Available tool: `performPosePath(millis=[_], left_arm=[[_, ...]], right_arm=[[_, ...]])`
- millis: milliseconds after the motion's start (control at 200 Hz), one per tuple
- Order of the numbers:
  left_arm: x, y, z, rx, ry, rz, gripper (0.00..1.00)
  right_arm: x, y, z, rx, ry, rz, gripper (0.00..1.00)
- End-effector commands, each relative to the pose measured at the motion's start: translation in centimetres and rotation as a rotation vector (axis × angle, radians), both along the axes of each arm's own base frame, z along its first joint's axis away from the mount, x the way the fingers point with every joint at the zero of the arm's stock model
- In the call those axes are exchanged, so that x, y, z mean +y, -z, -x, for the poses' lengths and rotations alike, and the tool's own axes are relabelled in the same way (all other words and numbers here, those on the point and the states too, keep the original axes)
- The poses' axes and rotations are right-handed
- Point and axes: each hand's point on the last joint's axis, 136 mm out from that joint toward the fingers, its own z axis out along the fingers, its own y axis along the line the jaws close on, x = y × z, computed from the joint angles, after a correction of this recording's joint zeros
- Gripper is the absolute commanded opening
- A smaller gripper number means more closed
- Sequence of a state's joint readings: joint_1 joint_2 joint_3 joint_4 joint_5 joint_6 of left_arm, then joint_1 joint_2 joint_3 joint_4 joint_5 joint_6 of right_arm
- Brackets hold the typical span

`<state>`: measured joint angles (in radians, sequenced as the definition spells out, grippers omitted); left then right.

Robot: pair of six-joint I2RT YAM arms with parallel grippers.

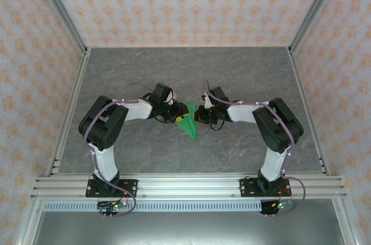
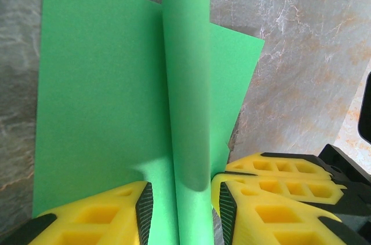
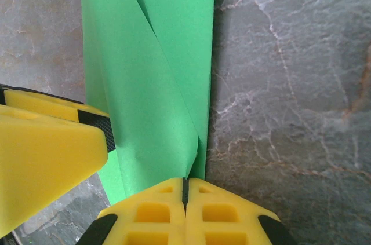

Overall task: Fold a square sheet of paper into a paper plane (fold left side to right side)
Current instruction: Fourth fold the wing at the center of the table.

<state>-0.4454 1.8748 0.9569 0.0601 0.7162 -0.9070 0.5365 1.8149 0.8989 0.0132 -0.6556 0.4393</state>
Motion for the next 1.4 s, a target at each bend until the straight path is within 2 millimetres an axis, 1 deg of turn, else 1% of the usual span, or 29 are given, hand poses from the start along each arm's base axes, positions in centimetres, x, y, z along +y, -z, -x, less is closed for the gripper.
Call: performPosePath(millis=[0, 85, 195, 295, 480, 580, 696, 826, 876, 886, 911, 1156, 1396], left_arm=[[0.6, 0.9, 0.4, 0.010, 0.002, -0.049, 0.38], [0.5, 0.3, 0.3, -0.002, 0.006, -0.043, 0.33], [0.7, -0.9, 0.2, -0.029, 0.013, -0.053, 0.29], [0.8, -1.9, 0.2, -0.048, 0.020, -0.057, 0.24], [-0.3, -3.4, -0.3, -0.070, 0.039, -0.001, 0.13], [-1.3, -3.9, -0.7, -0.079, 0.059, 0.029, 0.11], [-1.8, -3.6, -1.3, -0.074, 0.066, 0.026, 0.10], [-1.9, -2.4, -1.8, -0.054, 0.062, 0.009, 0.10], [-2.0, -2.5, -1.9, -0.059, 0.063, 0.011, 0.10], [-2.0, -1.6, -1.8, -0.038, 0.061, 0.001, 0.10], [-1.9, -1.1, -1.8, -0.031, 0.061, -0.005, 0.10], [-1.2, 0.8, -1.5, -0.003, 0.053, -0.053, 0.10], [0.2, 2.9, -0.3, 0.044, 0.032, -0.126, 0.09]], right_arm=[[-1.1, 1.6, 0.5, 0.024, -0.008, 0.092, 0.04], [-1.5, 2.2, 1.0, 0.036, -0.017, 0.134, 0.04], [-2.0, 2.9, 1.5, 0.050, -0.027, 0.178, 0.04], [-2.0, 3.5, 1.7, 0.061, -0.035, 0.195, 0.04], [-1.7, 3.7, 2.0, 0.061, -0.050, 0.215, 0.04], [-1.7, 3.7, 2.0, 0.060, -0.054, 0.220, 0.04], [-1.6, 3.6, 2.0, 0.060, -0.058, 0.220, 0.04], [-1.7, 3.6, 2.1, 0.060, -0.061, 0.226, 0.04], [-1.7, 3.6, 2.1, 0.059, -0.063, 0.227, 0.04], [-1.6, 3.6, 2.2, 0.059, -0.066, 0.228, 0.04], [-1.7, 3.6, 2.2, 0.060, -0.065, 0.230, 0.04], [-1.8, 3.5, 2.2, 0.055, -0.069, 0.238, 0.04], [-1.9, 3.2, 2.0, 0.045, -0.065, 0.244, 0.05]])
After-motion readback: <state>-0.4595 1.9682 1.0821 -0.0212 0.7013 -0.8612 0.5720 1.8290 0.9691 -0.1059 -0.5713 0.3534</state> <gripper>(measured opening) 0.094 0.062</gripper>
